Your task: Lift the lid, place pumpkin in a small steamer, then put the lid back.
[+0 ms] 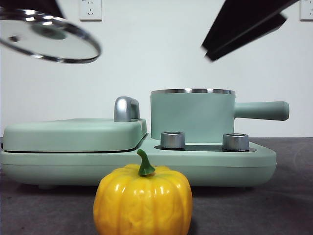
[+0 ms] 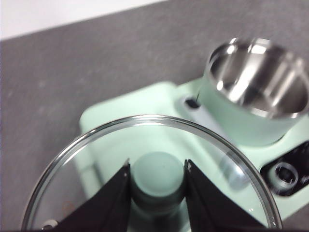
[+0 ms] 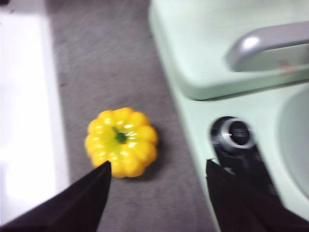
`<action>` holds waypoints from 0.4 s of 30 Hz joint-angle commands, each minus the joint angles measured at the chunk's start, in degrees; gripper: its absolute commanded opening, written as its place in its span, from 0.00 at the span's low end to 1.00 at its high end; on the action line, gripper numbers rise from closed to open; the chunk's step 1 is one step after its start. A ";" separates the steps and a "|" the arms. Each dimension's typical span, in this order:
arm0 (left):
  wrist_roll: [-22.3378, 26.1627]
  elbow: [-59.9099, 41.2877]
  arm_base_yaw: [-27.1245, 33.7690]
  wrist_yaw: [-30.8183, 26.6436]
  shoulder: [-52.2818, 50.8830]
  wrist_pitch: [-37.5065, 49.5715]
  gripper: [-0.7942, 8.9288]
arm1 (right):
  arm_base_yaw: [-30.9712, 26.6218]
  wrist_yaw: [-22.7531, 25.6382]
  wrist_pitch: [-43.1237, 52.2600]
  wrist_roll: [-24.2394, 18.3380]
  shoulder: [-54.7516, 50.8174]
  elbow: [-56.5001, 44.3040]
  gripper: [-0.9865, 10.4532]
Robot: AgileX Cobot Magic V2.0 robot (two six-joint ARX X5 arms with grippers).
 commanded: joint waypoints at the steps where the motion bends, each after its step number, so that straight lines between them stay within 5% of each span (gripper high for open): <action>1: -1.73 -0.79 0.55 -1.11 -3.96 0.35 0.10 | 2.43 0.35 0.42 -0.87 3.34 0.96 0.38; 12: -1.64 -0.94 3.52 -1.14 -10.62 -3.02 0.10 | 6.40 -0.20 6.14 -0.79 16.06 0.96 0.49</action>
